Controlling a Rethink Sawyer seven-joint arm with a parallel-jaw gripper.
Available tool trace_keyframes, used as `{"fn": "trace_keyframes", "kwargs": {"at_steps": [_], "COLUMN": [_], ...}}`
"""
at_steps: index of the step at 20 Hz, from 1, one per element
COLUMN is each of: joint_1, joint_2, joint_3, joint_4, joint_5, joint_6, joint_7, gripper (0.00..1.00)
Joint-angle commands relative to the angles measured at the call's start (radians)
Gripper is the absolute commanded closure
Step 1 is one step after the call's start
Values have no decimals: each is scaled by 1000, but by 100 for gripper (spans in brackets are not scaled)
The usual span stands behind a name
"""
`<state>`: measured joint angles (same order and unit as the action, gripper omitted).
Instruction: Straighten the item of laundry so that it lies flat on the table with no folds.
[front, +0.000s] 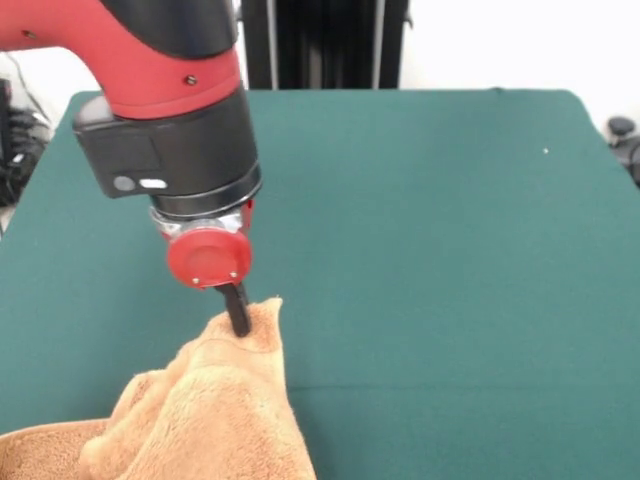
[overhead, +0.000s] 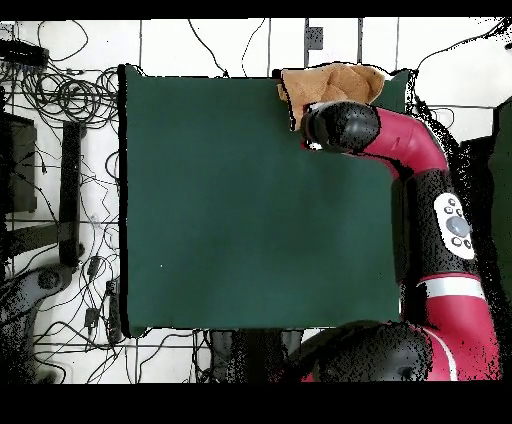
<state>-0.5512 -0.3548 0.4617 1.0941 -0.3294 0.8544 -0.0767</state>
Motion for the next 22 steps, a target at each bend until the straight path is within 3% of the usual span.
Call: {"fn": "trace_keyframes", "kwargs": {"at_steps": [1, 12, 17, 22], "joint_1": [93, 166, 207, 277], "joint_2": [37, -27, -43, -26], "joint_3": [-59, -135, -161, -226], "joint_4": [199, 322, 350, 301], "joint_5": [28, 90, 121, 137], "joint_6": [-37, -36, 29, 167], "joint_7": [403, 479, 489, 534], "gripper": [100, 100, 100, 100]}}
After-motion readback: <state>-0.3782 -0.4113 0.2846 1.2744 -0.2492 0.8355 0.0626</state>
